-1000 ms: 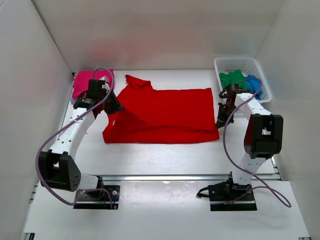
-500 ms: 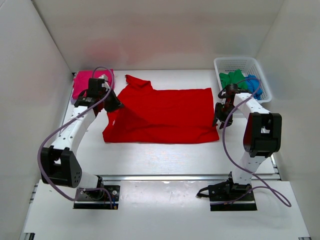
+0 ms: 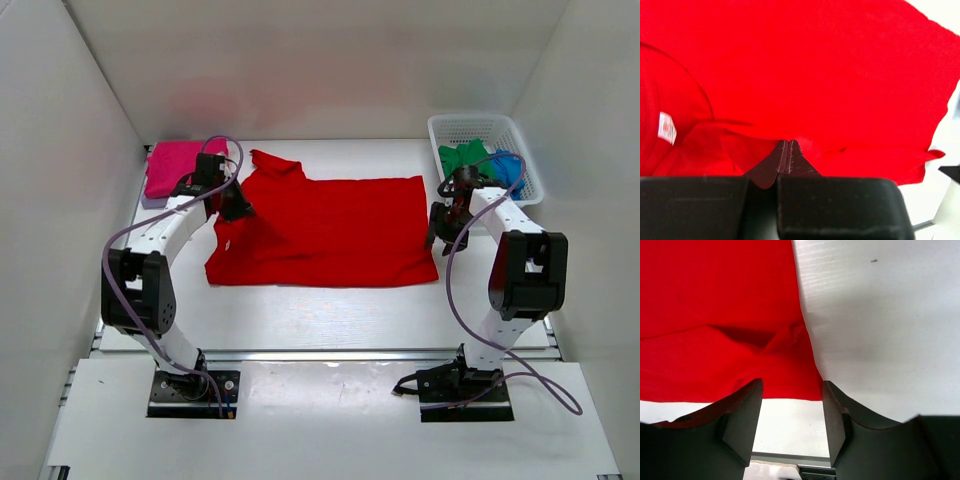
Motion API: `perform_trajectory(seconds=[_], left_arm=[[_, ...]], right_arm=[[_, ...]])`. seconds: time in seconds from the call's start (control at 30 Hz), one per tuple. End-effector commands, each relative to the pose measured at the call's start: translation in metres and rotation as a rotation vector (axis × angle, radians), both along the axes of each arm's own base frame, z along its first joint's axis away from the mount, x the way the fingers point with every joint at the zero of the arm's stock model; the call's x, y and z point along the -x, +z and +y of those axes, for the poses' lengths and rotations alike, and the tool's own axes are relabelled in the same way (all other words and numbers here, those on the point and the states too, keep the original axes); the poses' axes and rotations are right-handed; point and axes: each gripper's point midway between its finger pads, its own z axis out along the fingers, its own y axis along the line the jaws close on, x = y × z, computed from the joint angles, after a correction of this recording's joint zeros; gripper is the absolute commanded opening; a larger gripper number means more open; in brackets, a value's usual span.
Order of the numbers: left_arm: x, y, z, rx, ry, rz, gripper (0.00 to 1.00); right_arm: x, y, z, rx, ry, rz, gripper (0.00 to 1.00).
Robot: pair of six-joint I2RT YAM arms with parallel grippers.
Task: Fold and stack the t-shirts
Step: Fold the flattened tshirt in 1/3 of the way
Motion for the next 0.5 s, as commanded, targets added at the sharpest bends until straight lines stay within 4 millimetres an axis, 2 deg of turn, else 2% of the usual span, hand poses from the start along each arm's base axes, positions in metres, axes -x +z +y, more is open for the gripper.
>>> perform_trajectory(seconds=[0.0, 0.2, 0.23, 0.3, 0.37, 0.4, 0.43, 0.47], left_arm=[[-0.020, 0.023, -0.003, -0.010, 0.004, -0.087, 0.00], [-0.017, 0.013, 0.009, -0.020, 0.043, -0.074, 0.00], [-0.018, 0.017, 0.011, -0.019, 0.051, -0.091, 0.00], [-0.014, 0.007, 0.015, -0.031, 0.060, -0.062, 0.00], [-0.017, 0.012, 0.016, -0.037, 0.064, -0.087, 0.00], [-0.016, 0.011, 0.018, -0.044, 0.073, -0.081, 0.06], [-0.016, 0.010, 0.016, -0.031, 0.059, -0.077, 0.40], [-0.018, 0.012, 0.018, -0.031, 0.069, -0.085, 0.56]], right_arm=[[-0.004, 0.013, -0.001, 0.016, 0.014, -0.067, 0.49], [-0.005, 0.015, -0.006, 0.025, 0.007, -0.088, 0.55], [-0.007, 0.017, -0.007, 0.025, 0.000, -0.095, 0.56], [-0.005, 0.016, -0.007, 0.031, 0.001, -0.090, 0.56], [-0.004, 0.018, -0.010, 0.043, -0.009, -0.080, 0.56], [-0.005, 0.018, -0.009, 0.043, 0.002, -0.082, 0.56], [-0.004, 0.019, -0.010, 0.054, -0.001, -0.080, 0.56], [-0.008, 0.022, -0.008, 0.059, 0.010, -0.094, 0.56]])
